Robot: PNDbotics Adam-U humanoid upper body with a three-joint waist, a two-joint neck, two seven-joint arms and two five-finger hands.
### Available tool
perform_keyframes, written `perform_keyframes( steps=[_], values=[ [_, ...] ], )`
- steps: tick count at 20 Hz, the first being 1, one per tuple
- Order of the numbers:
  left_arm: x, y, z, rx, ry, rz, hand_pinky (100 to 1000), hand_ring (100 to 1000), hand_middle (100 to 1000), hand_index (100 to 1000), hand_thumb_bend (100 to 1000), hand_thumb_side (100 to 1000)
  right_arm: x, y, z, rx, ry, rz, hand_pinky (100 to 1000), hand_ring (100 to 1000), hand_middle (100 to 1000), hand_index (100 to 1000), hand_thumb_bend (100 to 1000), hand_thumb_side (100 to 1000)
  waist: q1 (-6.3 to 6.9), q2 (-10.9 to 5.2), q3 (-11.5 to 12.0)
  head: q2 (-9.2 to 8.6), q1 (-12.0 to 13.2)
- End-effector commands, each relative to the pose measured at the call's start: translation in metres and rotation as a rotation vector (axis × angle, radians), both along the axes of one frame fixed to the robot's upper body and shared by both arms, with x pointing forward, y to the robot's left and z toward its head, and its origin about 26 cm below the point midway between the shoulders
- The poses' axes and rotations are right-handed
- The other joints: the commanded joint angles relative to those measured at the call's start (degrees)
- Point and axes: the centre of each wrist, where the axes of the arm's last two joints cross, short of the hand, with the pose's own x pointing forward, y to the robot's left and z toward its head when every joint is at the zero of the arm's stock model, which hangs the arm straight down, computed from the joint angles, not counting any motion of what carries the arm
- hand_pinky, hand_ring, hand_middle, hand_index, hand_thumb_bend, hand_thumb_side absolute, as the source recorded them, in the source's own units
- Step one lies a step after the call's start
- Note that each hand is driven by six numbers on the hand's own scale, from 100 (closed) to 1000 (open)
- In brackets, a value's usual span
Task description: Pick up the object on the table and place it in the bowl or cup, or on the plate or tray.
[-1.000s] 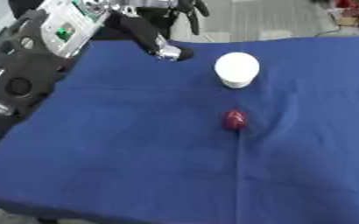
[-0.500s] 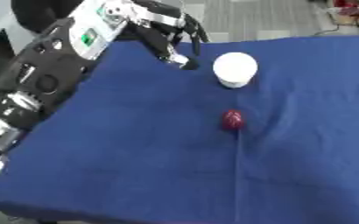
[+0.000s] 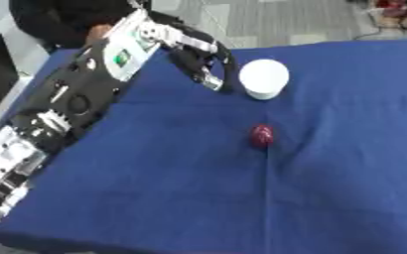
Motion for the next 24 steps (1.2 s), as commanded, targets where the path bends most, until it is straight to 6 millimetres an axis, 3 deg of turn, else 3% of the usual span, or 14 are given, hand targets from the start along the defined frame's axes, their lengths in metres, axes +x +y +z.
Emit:
perform_keyframes(
  steps=[1,9,16,24],
  values=[
    [0.002,-0.006,0.015,0.101,-0.064,-0.062,100,474,621,770,358,720,-0.003,0.005,0.009,0.003,-0.033,0.022,367,505,587,684,100,1000,-0.34,-0.92,-0.09,-1.20,-0.23],
    [0.007,-0.028,0.012,0.183,-0.142,-0.145,100,458,614,760,394,658,-0.003,0.009,0.010,0.003,-0.034,0.045,369,505,588,684,100,1000,-0.19,-0.89,-0.88,-1.02,1.18],
    [0.009,-0.052,0.007,0.173,-0.146,-0.191,100,433,609,751,384,661,-0.003,0.014,0.011,0.000,-0.034,0.076,369,505,588,685,100,1000,0.01,-0.74,-1.84,-0.57,2.95],
    [0.011,-0.062,-0.009,0.187,-0.147,-0.182,100,437,661,758,402,660,-0.004,0.017,0.012,-0.001,-0.035,0.096,369,505,588,685,100,1000,0.06,-0.51,-2.31,-0.39,3.68]
  ],
)
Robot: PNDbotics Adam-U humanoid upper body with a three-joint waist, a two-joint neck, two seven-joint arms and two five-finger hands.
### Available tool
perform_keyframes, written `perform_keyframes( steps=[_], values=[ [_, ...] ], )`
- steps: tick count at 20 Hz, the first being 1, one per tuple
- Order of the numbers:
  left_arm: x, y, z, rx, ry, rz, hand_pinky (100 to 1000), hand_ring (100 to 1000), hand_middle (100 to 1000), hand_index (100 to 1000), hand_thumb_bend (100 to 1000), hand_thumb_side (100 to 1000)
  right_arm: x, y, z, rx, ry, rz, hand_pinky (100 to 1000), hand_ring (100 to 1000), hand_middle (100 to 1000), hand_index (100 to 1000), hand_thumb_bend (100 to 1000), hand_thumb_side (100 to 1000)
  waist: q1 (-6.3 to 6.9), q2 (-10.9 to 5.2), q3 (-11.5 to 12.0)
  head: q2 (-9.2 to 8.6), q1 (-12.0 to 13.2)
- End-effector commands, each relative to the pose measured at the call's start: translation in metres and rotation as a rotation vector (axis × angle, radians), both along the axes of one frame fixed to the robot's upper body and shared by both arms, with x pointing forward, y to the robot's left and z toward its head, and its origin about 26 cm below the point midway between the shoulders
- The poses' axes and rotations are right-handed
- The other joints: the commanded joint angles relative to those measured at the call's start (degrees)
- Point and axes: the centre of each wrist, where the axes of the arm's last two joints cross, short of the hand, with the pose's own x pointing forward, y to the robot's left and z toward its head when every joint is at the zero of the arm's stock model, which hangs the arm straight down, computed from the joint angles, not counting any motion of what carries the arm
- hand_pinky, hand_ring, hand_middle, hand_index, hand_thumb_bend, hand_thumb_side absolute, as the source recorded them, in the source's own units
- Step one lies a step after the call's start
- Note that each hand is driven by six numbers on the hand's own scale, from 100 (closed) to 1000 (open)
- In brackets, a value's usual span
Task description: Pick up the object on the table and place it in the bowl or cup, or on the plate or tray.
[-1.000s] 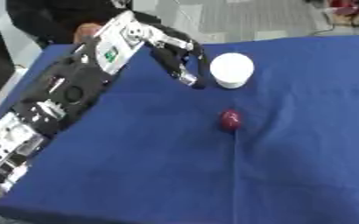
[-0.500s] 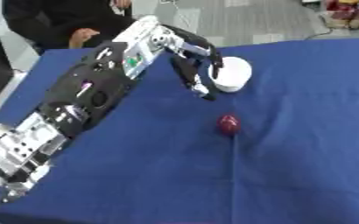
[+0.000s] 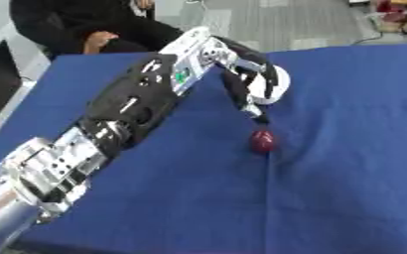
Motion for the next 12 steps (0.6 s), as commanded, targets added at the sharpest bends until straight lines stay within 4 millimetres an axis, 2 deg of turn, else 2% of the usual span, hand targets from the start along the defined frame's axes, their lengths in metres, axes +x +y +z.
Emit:
perform_keyframes(
  steps=[1,5,7,10,11,12],
  values=[
    [0.002,-0.001,0.008,0.086,-0.006,-0.086,100,431,662,765,416,650,-0.003,0.003,0.009,-0.001,-0.034,0.020,369,505,588,685,100,1000,-0.32,-0.55,-0.15,-0.01,0.68],
    [0.002,-0.003,0.000,0.096,-0.015,-0.092,100,440,714,791,427,637,-0.003,0.004,0.010,0.001,-0.037,0.027,369,505,588,685,100,1000,-0.41,-0.40,-0.36,-0.25,1.00],
    [0.002,-0.004,-0.004,0.108,-0.014,-0.088,100,450,792,850,415,667,-0.003,0.005,0.010,0.001,-0.037,0.030,369,505,588,685,100,1000,-0.42,-0.35,-0.45,-0.33,1.19],
    [0.003,-0.006,-0.009,0.127,-0.008,-0.071,100,447,794,857,420,668,-0.003,0.006,0.010,0.003,-0.038,0.034,370,505,588,685,100,1000,-0.44,-0.31,-0.59,-0.45,1.41],
    [0.003,-0.006,-0.010,0.129,-0.010,-0.069,100,423,766,845,457,628,-0.003,0.006,0.011,0.003,-0.038,0.035,371,505,588,685,100,1000,-0.43,-0.29,-0.63,-0.48,1.63],
    [0.003,-0.007,-0.011,0.131,-0.016,-0.068,100,424,767,845,454,630,-0.003,0.006,0.011,0.005,-0.039,0.036,371,505,588,685,100,1000,-0.42,-0.28,-0.68,-0.52,1.90]
  ],
)
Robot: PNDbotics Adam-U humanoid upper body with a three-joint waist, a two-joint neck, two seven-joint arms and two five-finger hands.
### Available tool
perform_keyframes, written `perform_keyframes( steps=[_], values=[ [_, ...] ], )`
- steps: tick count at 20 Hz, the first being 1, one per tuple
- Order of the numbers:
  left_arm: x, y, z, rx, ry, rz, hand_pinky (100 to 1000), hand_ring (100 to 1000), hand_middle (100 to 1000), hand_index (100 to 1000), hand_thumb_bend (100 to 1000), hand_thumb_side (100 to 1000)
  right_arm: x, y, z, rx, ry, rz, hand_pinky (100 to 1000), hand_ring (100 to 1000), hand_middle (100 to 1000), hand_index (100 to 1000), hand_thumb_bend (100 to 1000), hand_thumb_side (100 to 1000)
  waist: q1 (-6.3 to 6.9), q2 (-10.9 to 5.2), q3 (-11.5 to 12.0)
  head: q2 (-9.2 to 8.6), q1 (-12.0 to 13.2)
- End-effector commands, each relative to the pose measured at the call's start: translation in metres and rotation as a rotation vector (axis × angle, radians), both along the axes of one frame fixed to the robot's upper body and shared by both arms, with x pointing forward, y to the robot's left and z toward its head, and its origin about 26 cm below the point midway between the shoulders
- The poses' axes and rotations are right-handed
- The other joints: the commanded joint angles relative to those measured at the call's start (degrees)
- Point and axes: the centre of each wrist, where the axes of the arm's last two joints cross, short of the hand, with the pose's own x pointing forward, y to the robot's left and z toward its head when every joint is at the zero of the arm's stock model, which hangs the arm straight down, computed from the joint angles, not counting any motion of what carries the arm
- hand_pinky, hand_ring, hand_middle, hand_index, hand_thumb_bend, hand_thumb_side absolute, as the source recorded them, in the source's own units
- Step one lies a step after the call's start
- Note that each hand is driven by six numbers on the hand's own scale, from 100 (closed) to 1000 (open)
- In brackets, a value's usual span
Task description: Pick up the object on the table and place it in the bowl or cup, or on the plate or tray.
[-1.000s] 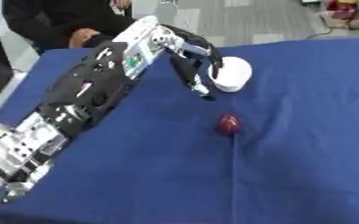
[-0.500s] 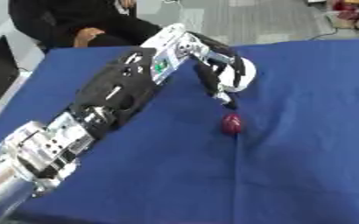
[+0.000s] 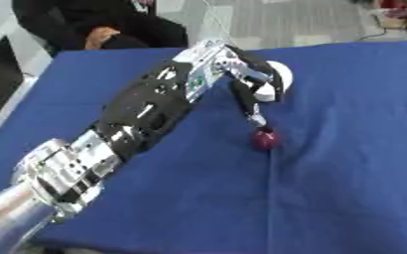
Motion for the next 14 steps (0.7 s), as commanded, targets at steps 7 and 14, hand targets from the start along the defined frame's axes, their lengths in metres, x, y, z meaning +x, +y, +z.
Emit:
perform_keyframes(
  steps=[7,14],
  values=[
    [0.0016,-0.0004,0.0048,0.086,-0.047,-0.070,100,368,626,822,472,630,-0.0029,0.0020,0.0091,0.000,-0.035,0.014,371,505,588,685,100,1000,-0.40,-0.55,-0.06,-1.47,0.98],
    [0.0025,0.0002,-0.0017,0.093,-0.078,-0.062,100,363,608,804,502,643,-0.0028,0.0017,0.0094,0.000,-0.036,0.012,371,505,588,685,100,1000,-0.45,-0.44,-0.03,-1.99,0.70]
  ],
)
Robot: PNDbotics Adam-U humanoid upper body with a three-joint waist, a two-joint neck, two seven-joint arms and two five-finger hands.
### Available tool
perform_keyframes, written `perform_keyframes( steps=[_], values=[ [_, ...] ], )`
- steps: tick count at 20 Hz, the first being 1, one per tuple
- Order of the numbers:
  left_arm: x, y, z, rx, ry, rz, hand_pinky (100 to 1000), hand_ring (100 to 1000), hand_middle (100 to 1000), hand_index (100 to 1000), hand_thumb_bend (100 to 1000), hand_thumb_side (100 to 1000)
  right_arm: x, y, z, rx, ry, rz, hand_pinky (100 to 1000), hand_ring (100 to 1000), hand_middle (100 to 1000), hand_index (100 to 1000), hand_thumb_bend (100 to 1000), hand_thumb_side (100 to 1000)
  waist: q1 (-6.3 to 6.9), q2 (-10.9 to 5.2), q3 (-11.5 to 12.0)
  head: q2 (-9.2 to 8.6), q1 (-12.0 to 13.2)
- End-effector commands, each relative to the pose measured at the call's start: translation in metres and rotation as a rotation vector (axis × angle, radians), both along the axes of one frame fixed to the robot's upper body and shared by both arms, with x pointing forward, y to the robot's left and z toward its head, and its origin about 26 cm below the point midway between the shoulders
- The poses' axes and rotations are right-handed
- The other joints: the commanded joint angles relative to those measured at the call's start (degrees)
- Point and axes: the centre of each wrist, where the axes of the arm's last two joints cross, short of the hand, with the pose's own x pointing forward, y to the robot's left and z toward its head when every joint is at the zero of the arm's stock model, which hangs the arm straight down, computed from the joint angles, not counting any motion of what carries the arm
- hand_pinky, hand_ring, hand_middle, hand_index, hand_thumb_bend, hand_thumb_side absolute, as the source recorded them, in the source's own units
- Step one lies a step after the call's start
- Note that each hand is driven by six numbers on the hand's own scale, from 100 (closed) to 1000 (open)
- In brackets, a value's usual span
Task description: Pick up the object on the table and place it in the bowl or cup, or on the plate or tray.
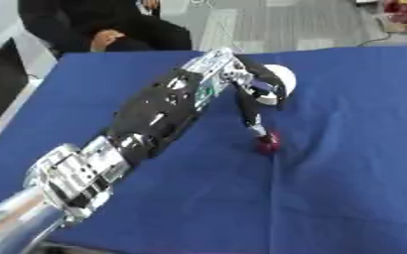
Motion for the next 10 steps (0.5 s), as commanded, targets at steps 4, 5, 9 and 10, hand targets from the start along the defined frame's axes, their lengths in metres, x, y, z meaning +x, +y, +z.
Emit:
perform_keyframes(
  steps=[4,5,9,10],
  values=[
    [0.0024,0.0017,0.0011,0.094,-0.008,-0.031,100,366,582,802,554,588,-0.0029,0.0009,0.0074,0.002,-0.031,0.007,371,505,588,685,100,1000,-0.44,-0.58,-0.04,-1.13,-0.14],
    [0.0026,0.0018,0.0000,0.112,-0.007,-0.034,100,370,587,802,562,579,-0.0029,0.0010,0.0075,0.002,-0.031,0.007,371,505,588,685,100,1000,-0.43,-0.57,-0.05,-1.14,-0.18],
    [0.0032,0.0015,-0.0030,0.168,0.002,-0.043,100,369,590,804,597,553,-0.0029,0.0010,0.0076,0.001,-0.031,0.007,371,505,588,685,100,1000,-0.46,-0.51,-0.07,-1.26,-0.30],
    [0.0034,0.0014,-0.0039,0.179,0.007,-0.045,100,369,591,806,606,558,-0.0029,0.0010,0.0077,0.001,-0.031,0.007,371,505,588,685,100,1000,-0.46,-0.49,-0.07,-1.27,-0.31]
  ],
)
